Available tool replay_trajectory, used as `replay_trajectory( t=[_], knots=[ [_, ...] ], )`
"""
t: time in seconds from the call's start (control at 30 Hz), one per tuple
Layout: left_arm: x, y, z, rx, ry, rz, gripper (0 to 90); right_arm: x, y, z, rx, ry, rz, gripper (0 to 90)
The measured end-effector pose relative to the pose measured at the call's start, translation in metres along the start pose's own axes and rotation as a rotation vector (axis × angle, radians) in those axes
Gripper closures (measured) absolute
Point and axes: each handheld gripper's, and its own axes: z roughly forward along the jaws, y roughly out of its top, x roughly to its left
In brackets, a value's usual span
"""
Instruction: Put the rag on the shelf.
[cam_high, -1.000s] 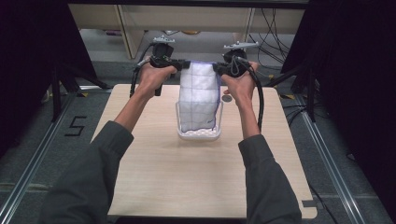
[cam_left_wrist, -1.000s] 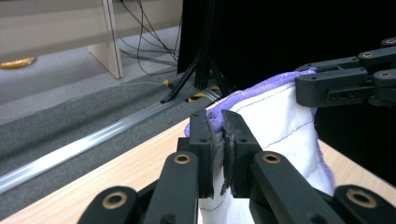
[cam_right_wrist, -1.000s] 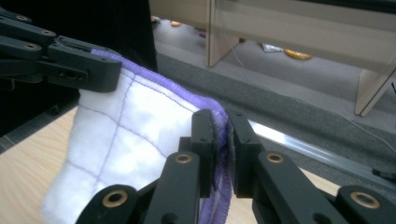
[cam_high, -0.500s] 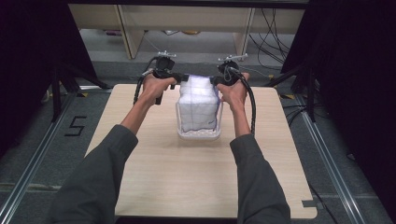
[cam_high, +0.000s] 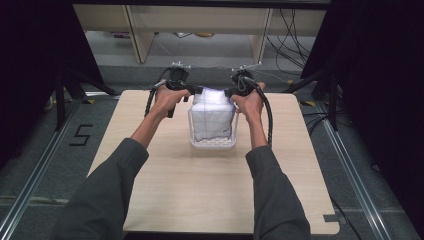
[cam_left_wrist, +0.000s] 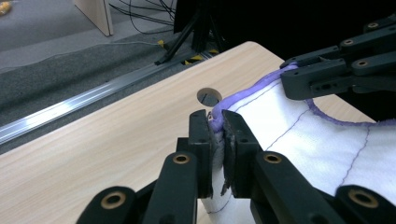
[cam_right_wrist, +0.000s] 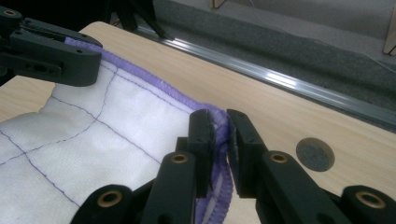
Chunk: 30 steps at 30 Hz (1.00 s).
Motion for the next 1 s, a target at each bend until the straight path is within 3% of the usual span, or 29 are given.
replay_trajectory(
  t=[0.17,0.4,0.67,0.73,0.8,1.0],
  knots=[
    [0.001,-0.002,-0.001,-0.006,-0.036,-0.056,68.5,-0.001,-0.002,0.001,0.002,-0.018,0.025,71.6],
    [0.003,-0.002,-0.013,-0.013,-0.023,-0.060,63.2,-0.004,0.000,-0.010,-0.023,-0.028,0.024,68.5],
    [0.010,-0.010,-0.037,0.018,0.004,-0.070,51.4,-0.012,-0.004,-0.035,-0.065,-0.021,0.012,67.1],
    [0.011,-0.012,-0.043,0.031,0.009,-0.064,46.4,-0.012,-0.006,-0.042,-0.049,-0.024,0.027,66.1],
    [0.010,-0.016,-0.048,0.029,0.000,-0.087,41.5,-0.014,-0.010,-0.048,-0.061,-0.020,0.021,65.4],
    [0.002,-0.027,-0.060,0.058,-0.015,-0.062,35.7,-0.016,-0.019,-0.060,-0.069,-0.011,0.009,62.3]
  ],
)
